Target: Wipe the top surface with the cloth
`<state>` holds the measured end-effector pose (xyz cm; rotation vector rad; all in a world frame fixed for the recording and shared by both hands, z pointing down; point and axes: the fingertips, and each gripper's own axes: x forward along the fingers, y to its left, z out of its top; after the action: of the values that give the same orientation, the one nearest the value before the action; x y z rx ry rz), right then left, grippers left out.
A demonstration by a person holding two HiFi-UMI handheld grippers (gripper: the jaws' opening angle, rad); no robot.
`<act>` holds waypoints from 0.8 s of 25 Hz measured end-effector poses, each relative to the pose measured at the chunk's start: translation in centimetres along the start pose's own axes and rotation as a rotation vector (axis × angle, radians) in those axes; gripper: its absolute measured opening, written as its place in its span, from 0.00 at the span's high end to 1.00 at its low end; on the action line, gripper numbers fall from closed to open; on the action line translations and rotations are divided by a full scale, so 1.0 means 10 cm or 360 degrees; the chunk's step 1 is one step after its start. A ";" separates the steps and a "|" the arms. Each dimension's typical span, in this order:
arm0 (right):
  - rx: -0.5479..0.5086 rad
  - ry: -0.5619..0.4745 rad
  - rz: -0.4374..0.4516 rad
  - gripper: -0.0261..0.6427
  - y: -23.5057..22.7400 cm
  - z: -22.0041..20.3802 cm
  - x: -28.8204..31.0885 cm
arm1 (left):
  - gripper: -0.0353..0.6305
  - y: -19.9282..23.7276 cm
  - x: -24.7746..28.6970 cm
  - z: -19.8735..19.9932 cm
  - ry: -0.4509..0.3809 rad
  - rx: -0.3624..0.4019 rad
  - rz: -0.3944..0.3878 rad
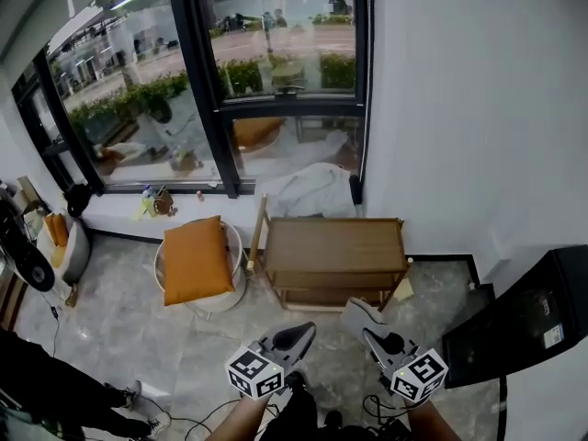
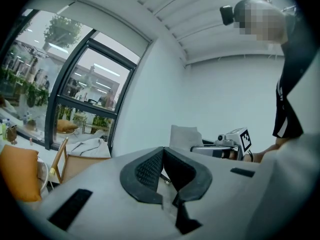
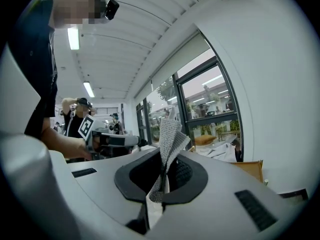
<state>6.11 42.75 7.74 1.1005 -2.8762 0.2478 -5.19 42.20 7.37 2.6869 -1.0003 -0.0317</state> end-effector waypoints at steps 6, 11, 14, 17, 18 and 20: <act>0.0015 0.0009 0.0026 0.92 0.24 -0.03 -0.17 | 0.93 -0.28 -0.14 -0.01 0.0012 0.0025 -0.0051; -0.0006 0.0048 0.0022 0.92 0.39 -0.02 -0.13 | 0.93 -0.27 -0.21 0.02 0.0003 0.0048 -0.0101; -0.0047 0.0090 0.0040 0.92 0.53 -0.05 -0.06 | 0.93 -0.25 -0.31 0.05 -0.0027 0.0041 -0.0109; -0.0043 0.0103 0.0056 0.92 0.65 -0.09 -0.02 | 0.93 -0.24 -0.42 -0.02 -0.0019 0.0036 -0.0116; -0.0037 0.0106 0.0060 0.92 0.68 -0.10 0.00 | 0.93 -0.24 -0.45 -0.02 -0.0018 0.0043 -0.0118; -0.0035 0.0113 0.0068 0.92 0.73 -0.12 0.02 | 0.93 -0.25 -0.53 -0.01 -0.0028 0.0053 -0.0116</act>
<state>1.05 48.17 7.98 1.0067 -2.8353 0.2511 -7.61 47.46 6.40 2.7571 -0.9150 -0.0536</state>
